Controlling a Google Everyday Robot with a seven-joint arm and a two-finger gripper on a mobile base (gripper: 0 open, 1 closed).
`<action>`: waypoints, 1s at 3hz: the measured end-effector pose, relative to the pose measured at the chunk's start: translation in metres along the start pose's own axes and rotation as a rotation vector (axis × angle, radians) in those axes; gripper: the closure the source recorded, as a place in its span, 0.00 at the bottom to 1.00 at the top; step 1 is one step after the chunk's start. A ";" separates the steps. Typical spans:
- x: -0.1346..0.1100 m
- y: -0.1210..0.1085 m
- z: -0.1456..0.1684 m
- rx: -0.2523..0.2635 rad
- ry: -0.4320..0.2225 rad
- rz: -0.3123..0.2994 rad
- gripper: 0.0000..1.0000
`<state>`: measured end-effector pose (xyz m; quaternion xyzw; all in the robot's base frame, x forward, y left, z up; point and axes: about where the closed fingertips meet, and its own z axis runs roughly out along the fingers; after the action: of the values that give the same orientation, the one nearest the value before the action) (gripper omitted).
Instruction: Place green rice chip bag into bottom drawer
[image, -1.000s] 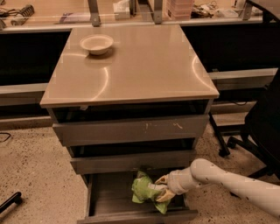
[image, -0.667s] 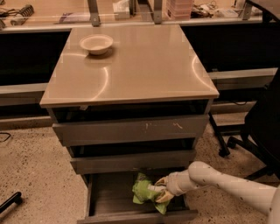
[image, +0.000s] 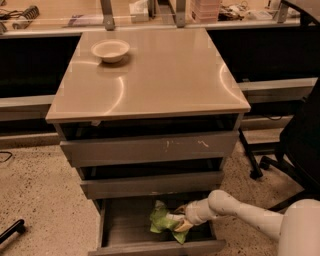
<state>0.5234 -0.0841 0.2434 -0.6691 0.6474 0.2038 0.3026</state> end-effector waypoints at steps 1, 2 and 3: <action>0.008 -0.010 0.016 0.036 -0.011 -0.031 1.00; 0.014 -0.018 0.027 0.081 -0.017 -0.048 1.00; 0.021 -0.025 0.041 0.097 -0.020 -0.053 1.00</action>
Offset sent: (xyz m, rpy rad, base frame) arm 0.0391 0.0063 -0.0382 0.0226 -0.1586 -0.0447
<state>0.5549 -0.0726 0.2025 -0.6686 0.6356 0.1708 0.3462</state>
